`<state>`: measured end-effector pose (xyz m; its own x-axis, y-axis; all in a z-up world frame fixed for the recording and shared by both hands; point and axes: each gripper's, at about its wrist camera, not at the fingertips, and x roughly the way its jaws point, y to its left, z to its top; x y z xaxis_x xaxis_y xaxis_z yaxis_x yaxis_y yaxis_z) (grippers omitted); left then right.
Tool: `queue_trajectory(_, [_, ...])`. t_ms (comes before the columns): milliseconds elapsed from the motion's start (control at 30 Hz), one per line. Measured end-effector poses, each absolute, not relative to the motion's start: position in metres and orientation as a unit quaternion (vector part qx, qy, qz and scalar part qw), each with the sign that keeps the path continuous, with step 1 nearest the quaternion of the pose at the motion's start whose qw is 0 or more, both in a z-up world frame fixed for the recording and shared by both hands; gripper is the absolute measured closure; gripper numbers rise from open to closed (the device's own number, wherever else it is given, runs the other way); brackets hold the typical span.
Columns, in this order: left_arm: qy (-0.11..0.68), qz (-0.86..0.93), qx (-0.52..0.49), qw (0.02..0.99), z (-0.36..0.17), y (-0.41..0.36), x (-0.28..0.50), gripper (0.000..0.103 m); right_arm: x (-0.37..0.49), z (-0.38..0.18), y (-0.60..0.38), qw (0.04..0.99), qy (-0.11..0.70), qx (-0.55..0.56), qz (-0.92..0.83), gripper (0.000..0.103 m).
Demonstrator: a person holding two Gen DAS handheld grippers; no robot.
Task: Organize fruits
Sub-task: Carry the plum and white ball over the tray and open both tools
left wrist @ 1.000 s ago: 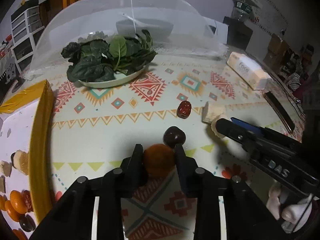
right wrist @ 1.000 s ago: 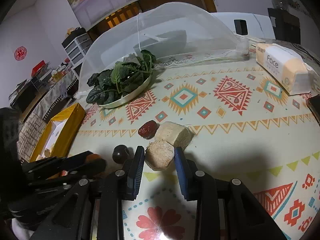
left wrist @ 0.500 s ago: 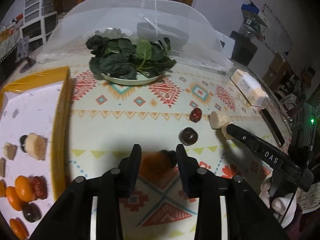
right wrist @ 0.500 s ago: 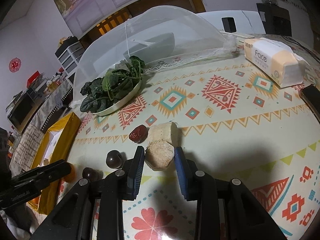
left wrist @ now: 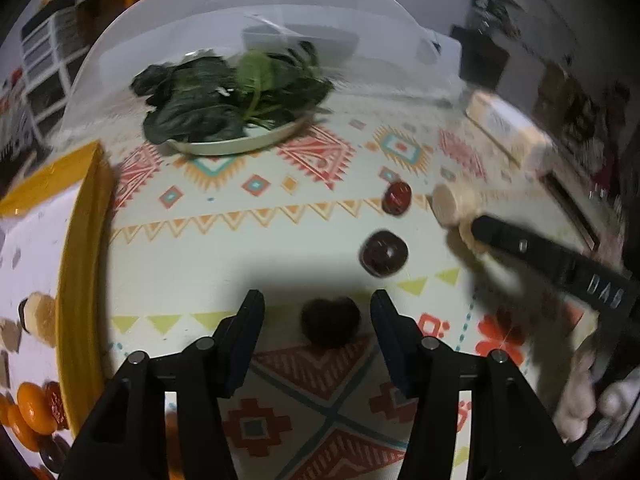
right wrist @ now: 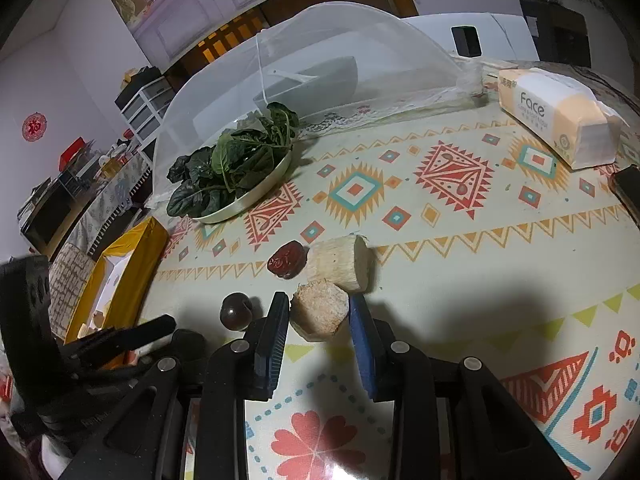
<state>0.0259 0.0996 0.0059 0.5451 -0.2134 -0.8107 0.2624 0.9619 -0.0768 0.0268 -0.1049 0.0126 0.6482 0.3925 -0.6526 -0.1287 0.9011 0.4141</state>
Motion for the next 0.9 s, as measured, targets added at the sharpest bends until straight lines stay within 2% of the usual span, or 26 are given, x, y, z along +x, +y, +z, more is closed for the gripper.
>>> queue_trajectory(67, [0.45,-0.131,0.051,0.882,0.005,0.092,0.022,0.076,0.027,0.012,-0.105,0.892,0.394,0.167,0.146,0.07])
queue_trajectory(200, [0.443,-0.126,0.04,0.887,0.012,0.096,0.017,0.077,0.027,0.011,-0.103,0.892,0.396,0.163,0.149,0.07])
queue_trajectory(433, [0.421,-0.131,-0.047,0.896,0.052,0.142,-0.008,0.077,0.021,0.019,-0.096,0.892,0.379,0.168,0.18,0.07])
queue_trajectory(667, [0.391,-0.084,-0.11,0.91,0.09,0.232,-0.028,0.077,0.007,0.05,-0.049,0.857,0.378,0.211,0.279,0.07])
queue_trajectory(900, [0.395,-0.009,-0.152,0.906,0.085,0.323,-0.035,0.077,-0.001,0.064,0.047,0.825,0.406,0.182,0.347,0.07])
